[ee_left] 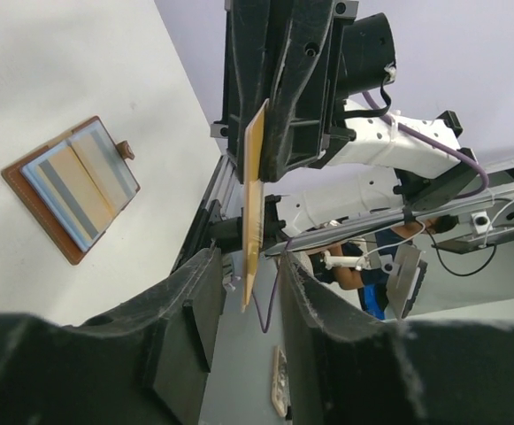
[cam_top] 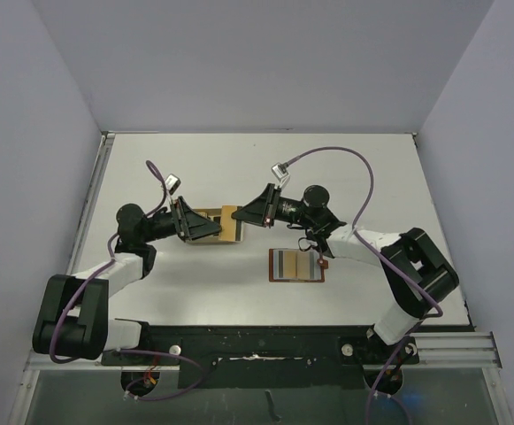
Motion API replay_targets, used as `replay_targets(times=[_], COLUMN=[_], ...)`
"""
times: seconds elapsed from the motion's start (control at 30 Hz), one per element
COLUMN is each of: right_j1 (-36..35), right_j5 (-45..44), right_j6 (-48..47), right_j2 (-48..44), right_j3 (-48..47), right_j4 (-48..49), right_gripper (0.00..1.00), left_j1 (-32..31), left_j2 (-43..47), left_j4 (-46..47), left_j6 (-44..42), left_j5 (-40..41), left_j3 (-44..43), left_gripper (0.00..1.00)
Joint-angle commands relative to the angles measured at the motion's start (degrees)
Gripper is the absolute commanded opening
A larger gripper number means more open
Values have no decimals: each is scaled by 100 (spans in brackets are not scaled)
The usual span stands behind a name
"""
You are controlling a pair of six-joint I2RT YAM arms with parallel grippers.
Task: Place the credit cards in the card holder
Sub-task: Pick up the credit card from the storage box.
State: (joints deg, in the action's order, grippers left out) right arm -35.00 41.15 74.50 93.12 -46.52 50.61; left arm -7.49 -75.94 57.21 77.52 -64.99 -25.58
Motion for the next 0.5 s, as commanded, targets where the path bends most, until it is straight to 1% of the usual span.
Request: replay_targets(times=[0.0, 0.1, 0.27, 0.33, 0.47], right_j1=[-85, -90, 52, 123, 152], right_j5=[58, 95, 115, 100, 184], right_j6=[32, 30, -131, -209, -265], right_j2=[72, 83, -43, -125, -171], right_j3=[-177, -182, -1, 108, 182], right_j4=[388, 375, 77, -16, -63], right_gripper=[0, 2, 10, 10, 6], left_j1=[-98, -104, -71, -60, -60], left_j2=[18, 18, 94, 114, 106], left_j4=[385, 444, 469, 383, 343], left_j6=[-74, -46, -15, -54, -96], left_j5=[65, 57, 32, 9, -21], left_j3=[-120, -116, -105, -113, -137], left_gripper=[23, 1, 0, 0, 0])
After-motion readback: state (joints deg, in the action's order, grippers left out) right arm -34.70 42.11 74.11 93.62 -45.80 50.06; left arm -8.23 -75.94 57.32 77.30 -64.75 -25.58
